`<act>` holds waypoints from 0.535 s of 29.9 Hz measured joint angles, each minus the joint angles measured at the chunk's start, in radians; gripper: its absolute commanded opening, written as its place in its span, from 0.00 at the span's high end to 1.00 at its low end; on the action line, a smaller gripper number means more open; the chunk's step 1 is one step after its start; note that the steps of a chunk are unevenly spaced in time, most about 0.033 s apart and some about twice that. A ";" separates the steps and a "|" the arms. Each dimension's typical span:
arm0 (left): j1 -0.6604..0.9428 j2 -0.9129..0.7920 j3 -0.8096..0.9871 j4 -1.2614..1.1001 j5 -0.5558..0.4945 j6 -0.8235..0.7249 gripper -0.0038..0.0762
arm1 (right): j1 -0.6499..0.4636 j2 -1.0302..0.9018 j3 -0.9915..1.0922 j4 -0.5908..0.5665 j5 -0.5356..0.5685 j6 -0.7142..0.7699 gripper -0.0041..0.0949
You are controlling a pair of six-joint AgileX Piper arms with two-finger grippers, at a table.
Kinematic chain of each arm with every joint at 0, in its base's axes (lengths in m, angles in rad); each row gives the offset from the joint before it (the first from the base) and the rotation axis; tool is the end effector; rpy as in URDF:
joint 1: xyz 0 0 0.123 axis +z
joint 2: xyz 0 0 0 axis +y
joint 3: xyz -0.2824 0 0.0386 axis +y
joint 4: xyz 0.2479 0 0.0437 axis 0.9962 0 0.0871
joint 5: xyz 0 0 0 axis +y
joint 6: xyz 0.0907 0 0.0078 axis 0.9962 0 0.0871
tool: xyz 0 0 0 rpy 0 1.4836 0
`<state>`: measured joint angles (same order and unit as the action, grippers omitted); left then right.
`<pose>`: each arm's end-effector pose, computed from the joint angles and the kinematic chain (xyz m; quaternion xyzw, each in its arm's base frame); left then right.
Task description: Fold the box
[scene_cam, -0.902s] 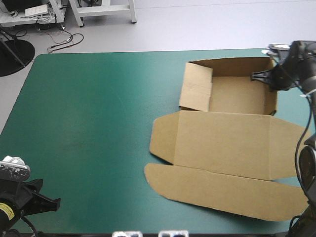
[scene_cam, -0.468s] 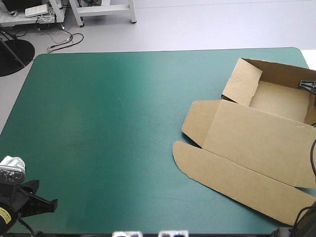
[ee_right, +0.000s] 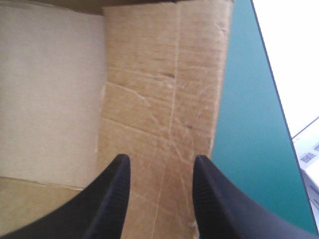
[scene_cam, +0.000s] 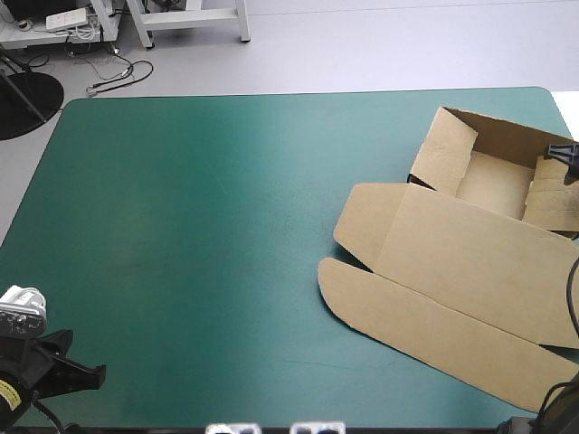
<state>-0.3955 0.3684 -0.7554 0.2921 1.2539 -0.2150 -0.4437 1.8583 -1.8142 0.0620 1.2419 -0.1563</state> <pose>0.0341 0.0128 0.3339 0.0709 0.9103 0.0238 0.4072 0.3632 -0.1667 0.3309 0.1450 0.9715 -0.0253 0.1856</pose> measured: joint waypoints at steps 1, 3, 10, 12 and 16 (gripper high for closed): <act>0.000 -0.001 0.000 0.000 0.000 0.000 0.96 | 0.000 -0.024 0.000 0.008 0.000 0.000 0.56; 0.000 -0.002 0.001 -0.003 0.000 0.000 0.96 | 0.000 -0.072 0.000 0.028 0.000 0.000 0.56; 0.000 -0.002 0.006 -0.069 0.000 0.078 0.96 | 0.000 -0.314 0.027 0.174 0.004 -0.012 0.65; 0.000 -0.002 0.027 -0.079 0.000 0.092 0.96 | 0.000 -0.398 0.068 0.208 0.006 -0.015 0.76; 0.000 -0.005 0.097 -0.087 -0.023 0.102 0.96 | 0.015 -0.601 0.222 0.225 0.012 -0.031 0.98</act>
<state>-0.3955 0.3631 -0.6581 0.2050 1.2307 -0.1130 -0.4283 1.2572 -1.5925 0.2872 1.2536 -0.1877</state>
